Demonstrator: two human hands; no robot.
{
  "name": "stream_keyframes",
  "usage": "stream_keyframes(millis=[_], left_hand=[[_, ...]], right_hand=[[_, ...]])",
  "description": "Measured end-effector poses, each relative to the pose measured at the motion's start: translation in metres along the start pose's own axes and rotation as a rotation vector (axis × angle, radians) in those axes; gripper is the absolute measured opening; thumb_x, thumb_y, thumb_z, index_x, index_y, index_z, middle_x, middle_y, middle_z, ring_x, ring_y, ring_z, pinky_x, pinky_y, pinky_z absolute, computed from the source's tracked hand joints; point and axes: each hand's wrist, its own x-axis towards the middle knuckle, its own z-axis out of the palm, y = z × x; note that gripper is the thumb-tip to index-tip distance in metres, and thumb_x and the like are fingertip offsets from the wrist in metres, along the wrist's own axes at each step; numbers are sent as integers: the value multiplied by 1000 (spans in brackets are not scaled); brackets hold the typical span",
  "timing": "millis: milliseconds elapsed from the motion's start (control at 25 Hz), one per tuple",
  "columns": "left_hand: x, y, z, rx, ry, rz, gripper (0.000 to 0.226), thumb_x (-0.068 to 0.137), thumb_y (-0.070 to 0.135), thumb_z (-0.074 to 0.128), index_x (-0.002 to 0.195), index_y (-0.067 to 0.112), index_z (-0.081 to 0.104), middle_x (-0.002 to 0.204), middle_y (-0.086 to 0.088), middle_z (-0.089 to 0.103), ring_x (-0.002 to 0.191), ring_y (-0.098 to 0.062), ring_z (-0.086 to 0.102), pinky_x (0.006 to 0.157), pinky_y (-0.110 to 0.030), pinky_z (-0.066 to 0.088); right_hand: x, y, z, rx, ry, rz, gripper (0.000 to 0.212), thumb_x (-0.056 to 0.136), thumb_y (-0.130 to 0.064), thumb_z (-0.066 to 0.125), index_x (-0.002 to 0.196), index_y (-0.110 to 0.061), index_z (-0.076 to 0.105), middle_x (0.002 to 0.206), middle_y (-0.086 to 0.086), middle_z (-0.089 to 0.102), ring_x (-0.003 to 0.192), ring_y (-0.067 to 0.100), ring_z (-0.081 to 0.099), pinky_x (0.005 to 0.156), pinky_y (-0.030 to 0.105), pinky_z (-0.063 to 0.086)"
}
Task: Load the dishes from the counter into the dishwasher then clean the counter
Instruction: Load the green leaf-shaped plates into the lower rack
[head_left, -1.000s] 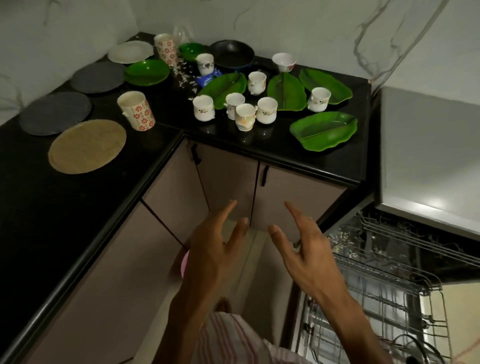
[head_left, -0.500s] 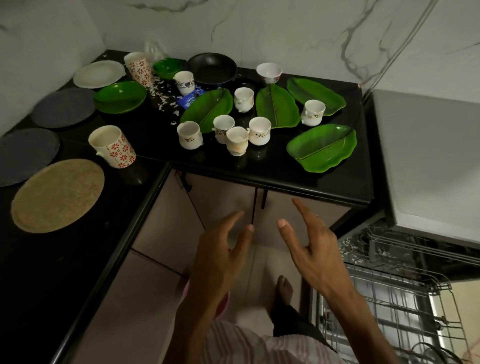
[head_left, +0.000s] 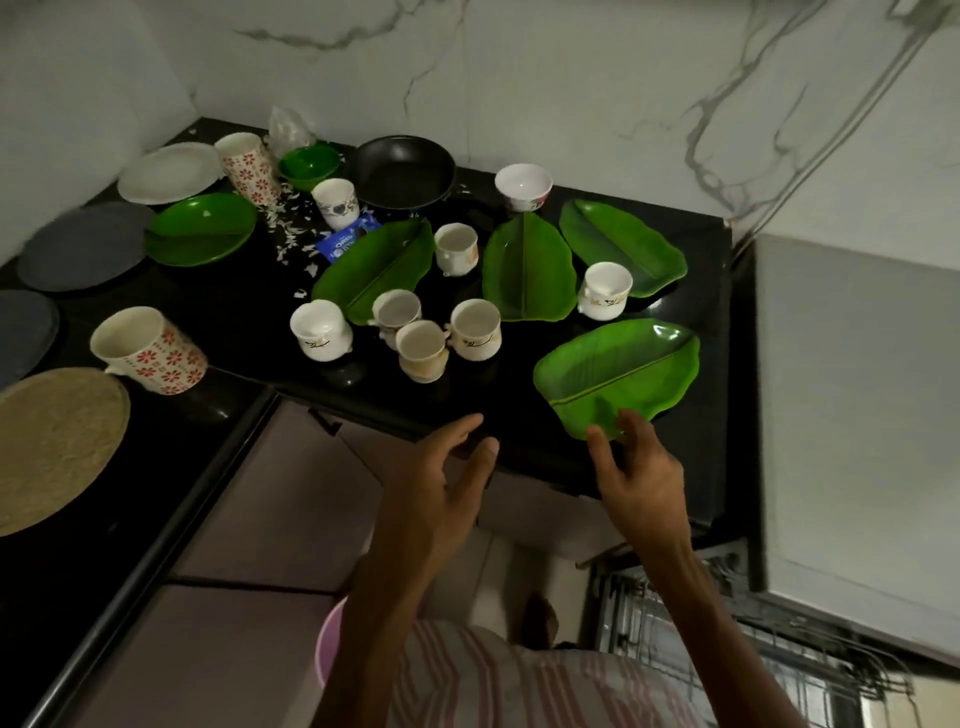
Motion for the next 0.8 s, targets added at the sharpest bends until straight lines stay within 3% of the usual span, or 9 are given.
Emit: stream_keyframes(millis=[120,240,280,440,600,720,800], left_hand=[[15,8,21,14,21,8,49,87,55,59,129,30,60,128,9,61,113,7,53,94,-18,44],[28,12,32,30,38,-2,49,84,53,59,127,30,62,125,8,64,108,9,56,88,-13,46],[34,13,34,35,39,-2,48,85,52,59,126,29,63,125,8,65,108,8,57,90,-15,48],[58,18,38,12,24,3,37,91,40,65,125,26,64,124,6,66,116,2,57,100,-31,50],[87,23,39,-7,-41,29,37,91,37,64,126,25,64,124,8,66,117,4,57,101,-29,49],[112,26,31,-35,-113,58,36,92,35,64,126,24,65,123,10,66,116,5,57,102,-27,48],[129,28,24,-87,-140,66,34,92,32,64,126,23,65,123,11,67,115,5,58,102,-24,48]], right_hand=[[37,19,-10,111,103,213,50,90,-30,67,126,0,49,104,14,66,84,21,62,69,21,37],[69,35,-10,245,83,424,50,89,-33,68,120,-3,44,84,-1,62,77,27,69,76,36,52],[77,40,-8,268,90,466,49,89,-32,68,120,-3,44,78,-5,60,70,27,70,76,40,55],[94,54,-2,290,162,527,40,89,-24,67,120,-3,50,88,8,66,40,10,62,51,23,52],[100,63,-2,398,214,632,33,90,-21,63,110,1,50,95,16,65,54,17,67,51,34,58],[82,61,-13,428,322,635,31,91,-23,60,111,-3,46,100,24,63,78,29,63,69,46,55],[71,48,-27,383,414,575,21,96,-18,54,114,-8,49,102,24,62,83,29,59,75,45,50]])
